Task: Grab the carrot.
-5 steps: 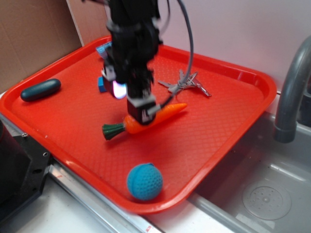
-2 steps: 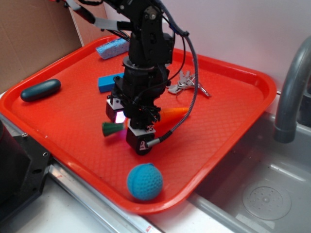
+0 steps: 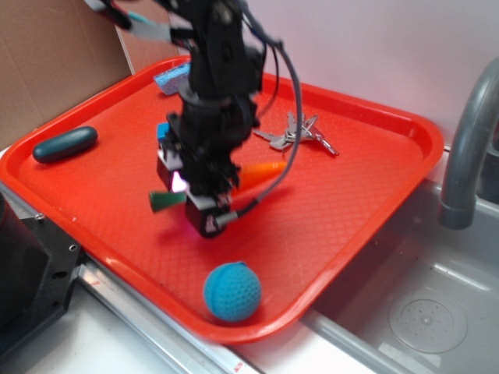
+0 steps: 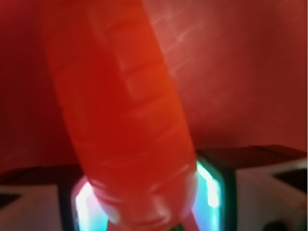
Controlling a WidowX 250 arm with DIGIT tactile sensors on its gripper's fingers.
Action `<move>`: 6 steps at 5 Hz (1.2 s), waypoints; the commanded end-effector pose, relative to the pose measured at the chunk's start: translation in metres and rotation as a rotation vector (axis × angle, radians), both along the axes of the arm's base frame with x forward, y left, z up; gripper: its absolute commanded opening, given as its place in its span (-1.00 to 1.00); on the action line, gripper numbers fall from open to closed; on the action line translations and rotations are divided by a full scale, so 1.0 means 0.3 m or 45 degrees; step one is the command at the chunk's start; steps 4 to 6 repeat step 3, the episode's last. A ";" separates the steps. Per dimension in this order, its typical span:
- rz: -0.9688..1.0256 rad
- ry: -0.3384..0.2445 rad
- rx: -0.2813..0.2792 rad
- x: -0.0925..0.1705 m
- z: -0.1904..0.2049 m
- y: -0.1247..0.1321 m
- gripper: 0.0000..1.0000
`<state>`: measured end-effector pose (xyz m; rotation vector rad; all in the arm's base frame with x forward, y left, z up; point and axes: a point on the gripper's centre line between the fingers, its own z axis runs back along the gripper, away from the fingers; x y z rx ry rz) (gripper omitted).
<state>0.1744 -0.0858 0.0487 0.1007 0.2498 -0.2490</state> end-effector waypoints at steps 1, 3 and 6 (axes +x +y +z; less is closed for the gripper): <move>0.117 -0.387 -0.121 0.023 0.379 -0.085 -1.00; 0.557 -0.553 -0.154 -0.142 0.711 -0.091 -1.00; 0.557 -0.553 -0.154 -0.142 0.711 -0.091 -1.00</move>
